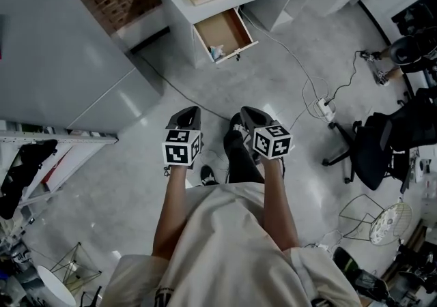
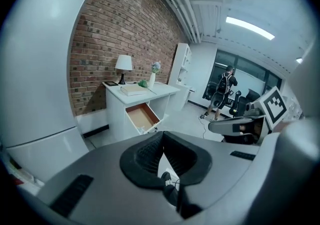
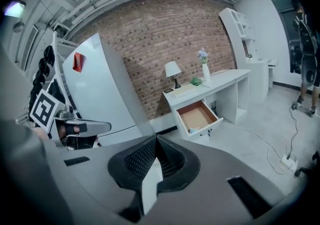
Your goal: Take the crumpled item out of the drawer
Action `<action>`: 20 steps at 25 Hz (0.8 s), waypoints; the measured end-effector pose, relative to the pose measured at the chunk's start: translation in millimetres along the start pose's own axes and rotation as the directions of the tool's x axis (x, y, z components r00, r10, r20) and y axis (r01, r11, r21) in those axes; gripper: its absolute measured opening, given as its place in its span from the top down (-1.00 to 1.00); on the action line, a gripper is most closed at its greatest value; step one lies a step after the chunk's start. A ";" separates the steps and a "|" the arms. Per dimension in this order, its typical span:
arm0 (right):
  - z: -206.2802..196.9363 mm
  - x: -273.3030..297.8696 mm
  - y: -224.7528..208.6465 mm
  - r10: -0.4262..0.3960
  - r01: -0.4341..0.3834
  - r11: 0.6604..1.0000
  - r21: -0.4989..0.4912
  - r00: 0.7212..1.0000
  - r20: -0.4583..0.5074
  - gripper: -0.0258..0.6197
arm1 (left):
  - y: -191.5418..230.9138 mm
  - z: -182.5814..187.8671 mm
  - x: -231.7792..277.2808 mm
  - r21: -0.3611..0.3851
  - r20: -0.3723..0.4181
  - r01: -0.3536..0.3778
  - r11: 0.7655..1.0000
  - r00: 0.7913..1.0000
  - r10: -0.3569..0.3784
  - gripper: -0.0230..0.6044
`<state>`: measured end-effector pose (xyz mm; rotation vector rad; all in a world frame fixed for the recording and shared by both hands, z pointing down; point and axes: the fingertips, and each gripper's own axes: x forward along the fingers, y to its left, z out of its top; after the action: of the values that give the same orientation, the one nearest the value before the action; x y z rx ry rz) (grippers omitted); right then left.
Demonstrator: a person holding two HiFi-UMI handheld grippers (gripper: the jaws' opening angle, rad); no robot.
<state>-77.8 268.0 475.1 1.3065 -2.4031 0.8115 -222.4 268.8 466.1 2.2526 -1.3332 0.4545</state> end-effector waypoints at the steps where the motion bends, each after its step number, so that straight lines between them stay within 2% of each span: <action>1: 7.2 8.5 -5.2 0.007 -0.007 1.000 0.001 1.000 0.006 0.84 | 0.9 2.6 7.2 0.012 -0.007 0.000 1.000 1.000 0.000 0.87; 6: 44.9 61.3 -27.7 0.038 -0.038 0.999 0.004 0.999 0.021 0.84 | 17.0 28.3 51.9 0.042 -0.028 -0.003 0.999 1.000 0.004 0.87; 12: 78.5 124.4 -58.6 0.068 -0.081 0.988 -0.135 0.993 -0.092 0.84 | 31.0 69.5 123.1 0.041 -0.039 0.005 0.999 0.999 -0.004 0.88; 15: 97.7 148.0 -77.6 0.095 -0.113 0.983 -0.148 0.988 -0.123 0.84 | 41.4 94.9 155.2 0.011 -0.027 0.002 1.000 1.000 -0.001 0.87; 20: 119.6 185.0 -116.8 0.121 -0.146 0.979 -0.140 0.978 -0.169 0.84 | 59.8 116.7 209.3 -0.001 -0.063 -0.024 1.000 0.998 0.024 0.88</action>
<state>-79.6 21.2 510.5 0.9924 -2.3918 0.7217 -172.1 28.1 489.4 2.2043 -1.3295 0.5286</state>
